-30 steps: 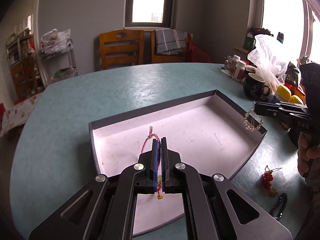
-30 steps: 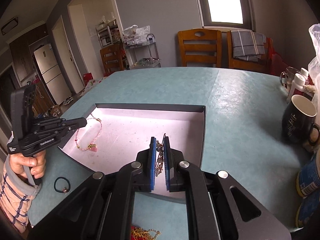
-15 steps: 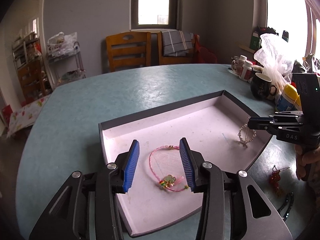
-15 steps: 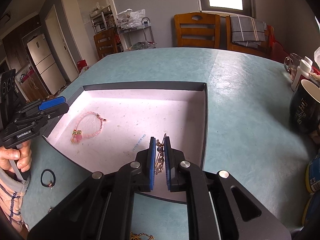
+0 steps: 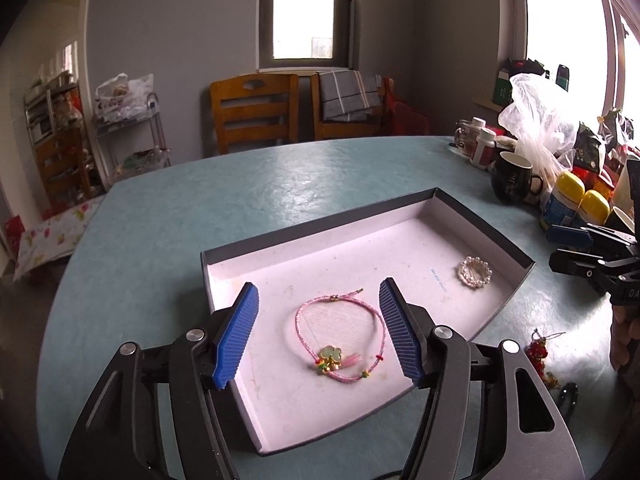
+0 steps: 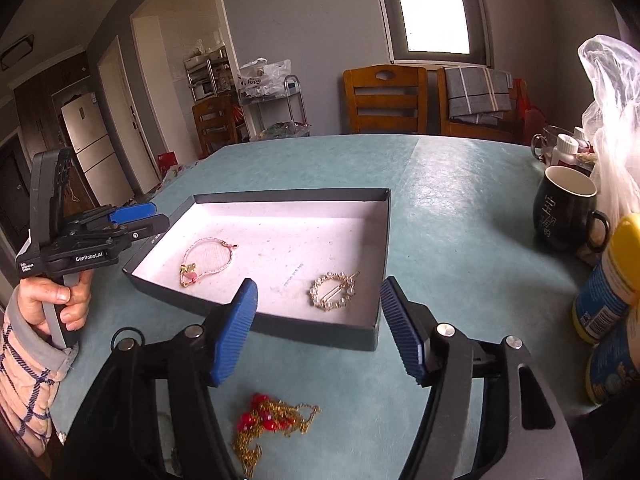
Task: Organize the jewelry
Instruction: 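Move the left tool to the black hair tie and close on it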
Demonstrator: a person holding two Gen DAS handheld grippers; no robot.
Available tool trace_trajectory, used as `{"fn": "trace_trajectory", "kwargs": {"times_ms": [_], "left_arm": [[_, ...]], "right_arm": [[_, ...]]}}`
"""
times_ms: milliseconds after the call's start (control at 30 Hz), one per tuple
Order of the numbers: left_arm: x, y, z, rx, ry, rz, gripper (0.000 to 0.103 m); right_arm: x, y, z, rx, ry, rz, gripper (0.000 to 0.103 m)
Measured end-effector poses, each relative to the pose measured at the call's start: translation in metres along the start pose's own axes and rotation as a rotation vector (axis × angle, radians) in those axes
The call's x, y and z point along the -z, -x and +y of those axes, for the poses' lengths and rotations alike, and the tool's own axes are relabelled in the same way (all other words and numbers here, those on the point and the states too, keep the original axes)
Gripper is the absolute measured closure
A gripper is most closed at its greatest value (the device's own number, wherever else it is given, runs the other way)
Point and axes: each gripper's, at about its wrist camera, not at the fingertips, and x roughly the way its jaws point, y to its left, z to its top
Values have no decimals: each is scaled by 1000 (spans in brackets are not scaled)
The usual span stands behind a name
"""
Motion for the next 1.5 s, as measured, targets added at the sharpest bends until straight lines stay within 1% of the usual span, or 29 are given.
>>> {"fn": "trace_trajectory", "kwargs": {"times_ms": [67,133,233,367,433,500,667,900,933,967,1000,1067,1100,1233,1267,1333,1367,1400,1500], "left_arm": [[5,13,-5,11,-13,-8,35],[13,29,-12,24,-30,-16,35],[31,50,-20,51,-59,-15,35],[60,74,-28,84,-84,11,35],[72,81,-30,114,-88,41,35],[86,84,-34,118,-105,77,35],[106,77,-43,89,-165,143,35],[107,59,-44,80,-175,181,35],[106,57,-44,71,-182,187,37],[105,55,-46,62,-190,191,42],[105,52,-46,65,-197,203,50],[105,47,-49,84,-210,226,59],[104,44,-50,90,-216,234,62],[102,35,-56,85,-237,241,62],[101,33,-57,87,-239,240,64],[101,32,-58,104,-234,243,70],[101,32,-60,120,-233,243,80],[102,33,-62,131,-237,241,87],[104,34,-68,108,-253,234,89]], "right_arm": [[6,8,0,5,-4,1,32],[16,16,2,13,-3,0,31],[29,26,2,27,2,12,25],[44,39,3,24,3,13,19],[51,42,5,18,2,16,15],[56,44,6,15,3,23,15],[63,42,7,9,0,37,15],[71,45,10,13,-6,42,12],[71,46,11,12,-5,39,11],[72,47,11,11,-5,38,11],[72,47,12,12,-4,39,11],[72,48,12,14,-3,36,11],[72,48,12,14,-3,36,11],[72,47,12,16,-3,37,10],[72,47,12,16,-3,36,10],[72,47,12,17,-3,36,10],[72,47,12,14,-4,39,10],[72,47,12,14,-3,41,10],[72,46,14,9,3,53,10]]}}
